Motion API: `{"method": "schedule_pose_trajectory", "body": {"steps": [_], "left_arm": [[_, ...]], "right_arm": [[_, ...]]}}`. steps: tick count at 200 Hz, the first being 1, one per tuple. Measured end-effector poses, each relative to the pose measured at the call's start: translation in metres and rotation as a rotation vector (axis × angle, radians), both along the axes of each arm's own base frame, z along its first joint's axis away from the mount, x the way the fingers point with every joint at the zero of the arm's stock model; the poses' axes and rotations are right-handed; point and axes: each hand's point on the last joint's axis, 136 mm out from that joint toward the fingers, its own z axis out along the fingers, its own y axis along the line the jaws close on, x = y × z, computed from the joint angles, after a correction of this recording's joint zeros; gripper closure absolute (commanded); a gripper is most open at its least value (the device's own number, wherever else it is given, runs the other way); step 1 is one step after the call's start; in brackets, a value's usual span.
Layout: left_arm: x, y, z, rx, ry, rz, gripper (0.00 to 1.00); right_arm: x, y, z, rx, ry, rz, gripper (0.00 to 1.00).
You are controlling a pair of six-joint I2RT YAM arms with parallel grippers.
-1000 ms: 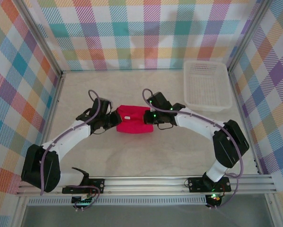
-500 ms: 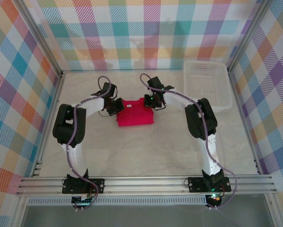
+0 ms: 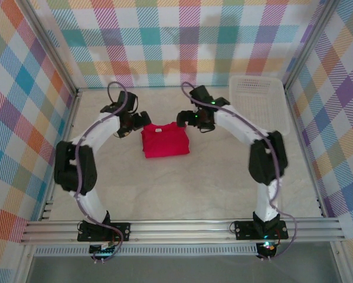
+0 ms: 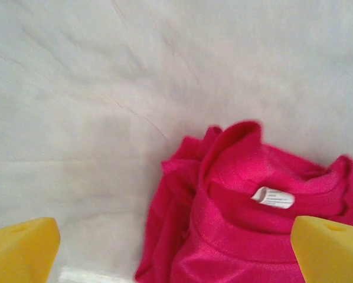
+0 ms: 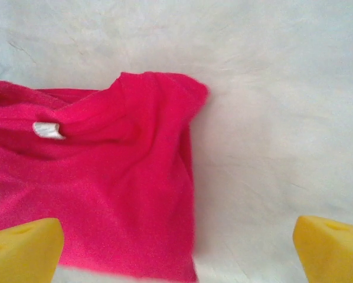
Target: Fold the inside-out t-shirt
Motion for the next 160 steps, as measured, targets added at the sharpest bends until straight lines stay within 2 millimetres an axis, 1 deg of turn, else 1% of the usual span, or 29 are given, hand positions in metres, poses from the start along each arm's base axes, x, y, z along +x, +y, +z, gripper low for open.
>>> {"method": "schedule_pose_trajectory", "body": {"steps": [13, 23, 31, 33, 37, 40, 42, 48, 52, 55, 57, 70, 84, 95, 102, 112, 124, 141, 160], "left_arm": [[-0.010, 0.012, 0.033, 0.066, -0.103, 0.011, 0.00], [-0.020, 0.018, 0.047, 0.109, -0.169, 0.002, 0.00], [-0.028, 0.023, 0.050, 0.139, -0.203, -0.011, 0.00], [-0.031, 0.024, 0.050, 0.150, -0.209, -0.017, 0.00], [-0.033, 0.026, 0.049, 0.168, -0.219, -0.029, 0.00], [-0.036, 0.029, 0.045, 0.183, -0.223, -0.036, 0.00], [-0.037, 0.030, 0.043, 0.191, -0.223, -0.041, 0.00], [-0.041, 0.034, 0.033, 0.225, -0.224, -0.051, 0.00], [-0.042, 0.037, 0.026, 0.244, -0.220, -0.055, 0.00], [-0.044, 0.039, 0.018, 0.264, -0.218, -0.062, 0.00], [-0.044, 0.040, 0.015, 0.271, -0.219, -0.064, 0.00], [-0.054, 0.048, -0.022, 0.343, -0.209, -0.110, 0.00], [-0.073, 0.056, -0.060, 0.415, -0.193, -0.171, 0.00], [-0.087, 0.064, -0.082, 0.464, -0.171, -0.205, 0.00], [-0.093, 0.068, -0.091, 0.487, -0.161, -0.221, 0.00], [-0.092, 0.071, -0.092, 0.507, -0.176, -0.231, 0.00], [-0.081, 0.072, -0.082, 0.525, -0.240, -0.223, 0.00], [-0.068, 0.073, -0.067, 0.539, -0.333, -0.202, 0.00], [-0.060, 0.079, -0.059, 0.539, -0.411, -0.169, 0.00]], "right_arm": [[-0.016, -0.028, 0.027, -0.049, -0.098, -0.023, 0.00], [-0.027, -0.055, 0.041, -0.107, -0.188, -0.062, 0.00], [-0.033, -0.078, 0.045, -0.165, -0.248, -0.096, 0.00], [-0.034, -0.086, 0.045, -0.185, -0.266, -0.109, 0.00], [-0.035, -0.096, 0.044, -0.210, -0.296, -0.120, 0.00], [-0.036, -0.108, 0.041, -0.240, -0.321, -0.136, 0.00], [-0.036, -0.112, 0.040, -0.251, -0.333, -0.139, 0.00], [-0.040, -0.134, 0.029, -0.309, -0.359, -0.163, 0.00], [-0.042, -0.144, 0.020, -0.338, -0.366, -0.173, 0.00], [-0.043, -0.158, 0.011, -0.373, -0.368, -0.190, 0.00], [-0.044, -0.162, 0.007, -0.381, -0.369, -0.194, 0.00], [-0.055, -0.207, -0.037, -0.486, -0.329, -0.243, 0.00], [-0.074, -0.244, -0.076, -0.549, -0.266, -0.286, 0.01], [-0.086, -0.265, -0.095, -0.569, -0.243, -0.320, 0.00], [-0.089, -0.271, -0.101, -0.562, -0.250, -0.332, 0.00], [-0.088, -0.272, -0.104, -0.541, -0.287, -0.335, 0.00], [-0.080, -0.267, -0.101, -0.503, -0.351, -0.328, 0.00], [-0.063, -0.256, -0.090, -0.444, -0.465, -0.309, 0.00], [-0.042, -0.246, -0.079, -0.381, -0.566, -0.293, 0.00]]}}
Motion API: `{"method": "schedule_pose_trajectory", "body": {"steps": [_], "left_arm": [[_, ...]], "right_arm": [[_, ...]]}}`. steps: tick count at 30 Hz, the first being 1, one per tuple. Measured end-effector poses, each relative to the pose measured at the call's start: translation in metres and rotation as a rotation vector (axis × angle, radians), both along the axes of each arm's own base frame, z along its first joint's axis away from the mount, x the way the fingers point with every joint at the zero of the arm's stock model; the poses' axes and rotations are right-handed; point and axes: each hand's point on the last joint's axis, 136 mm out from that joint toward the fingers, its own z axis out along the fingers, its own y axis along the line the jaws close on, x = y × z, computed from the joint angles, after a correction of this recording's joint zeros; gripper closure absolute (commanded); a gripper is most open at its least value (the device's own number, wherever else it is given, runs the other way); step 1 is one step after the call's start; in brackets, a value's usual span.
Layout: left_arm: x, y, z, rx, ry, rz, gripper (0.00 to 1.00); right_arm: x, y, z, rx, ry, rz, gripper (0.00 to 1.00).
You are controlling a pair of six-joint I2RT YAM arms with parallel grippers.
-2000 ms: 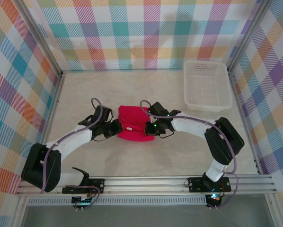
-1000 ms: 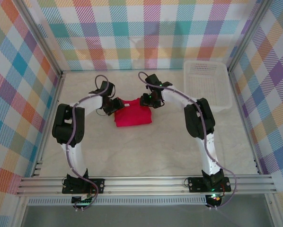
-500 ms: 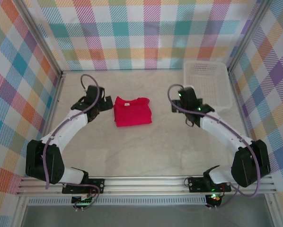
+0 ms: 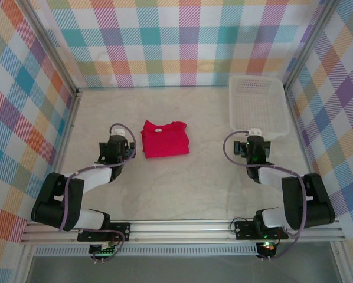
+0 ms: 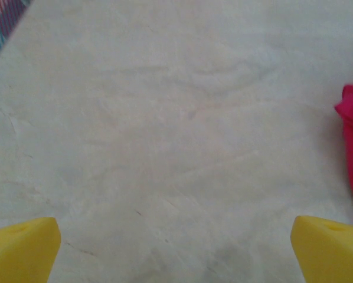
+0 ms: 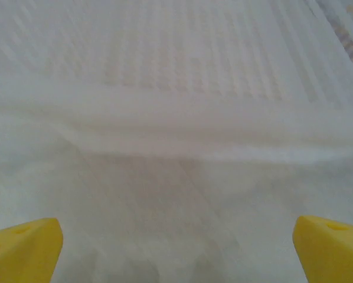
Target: Fold the inside-out t-shirt
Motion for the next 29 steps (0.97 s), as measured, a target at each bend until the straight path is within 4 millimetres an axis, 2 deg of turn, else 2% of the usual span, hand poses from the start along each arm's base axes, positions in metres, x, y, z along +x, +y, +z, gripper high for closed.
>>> {"method": "schedule_pose_trajectory", "body": {"steps": [2, 5, 8, 11, 13, 21, 29], "left_arm": [[0.004, 0.009, 0.003, -0.011, -0.038, 0.021, 0.00], [0.008, 0.020, 0.008, -0.040, -0.090, 0.049, 0.00], [0.014, 0.024, 0.005, -0.078, -0.148, 0.060, 0.00], [0.016, 0.022, -0.017, -0.089, -0.114, 0.049, 0.00], [0.015, 0.021, -0.024, -0.095, -0.102, 0.044, 0.00], [0.021, 0.018, -0.013, -0.118, -0.152, 0.032, 0.00], [0.022, 0.014, -0.014, -0.143, -0.148, 0.000, 0.00]], "right_arm": [[0.011, 0.004, 0.001, 0.028, -0.042, 0.025, 0.00], [0.016, 0.004, -0.005, 0.058, -0.044, 0.050, 0.00], [0.021, 0.002, 0.003, 0.087, -0.084, 0.065, 0.00], [0.025, -0.003, 0.007, 0.111, -0.125, 0.053, 0.01], [0.024, -0.005, 0.001, 0.120, -0.115, 0.049, 0.00], [0.025, -0.002, 0.003, 0.135, -0.136, 0.063, 0.00], [0.025, -0.001, 0.004, 0.137, -0.140, 0.066, 0.00]]}}
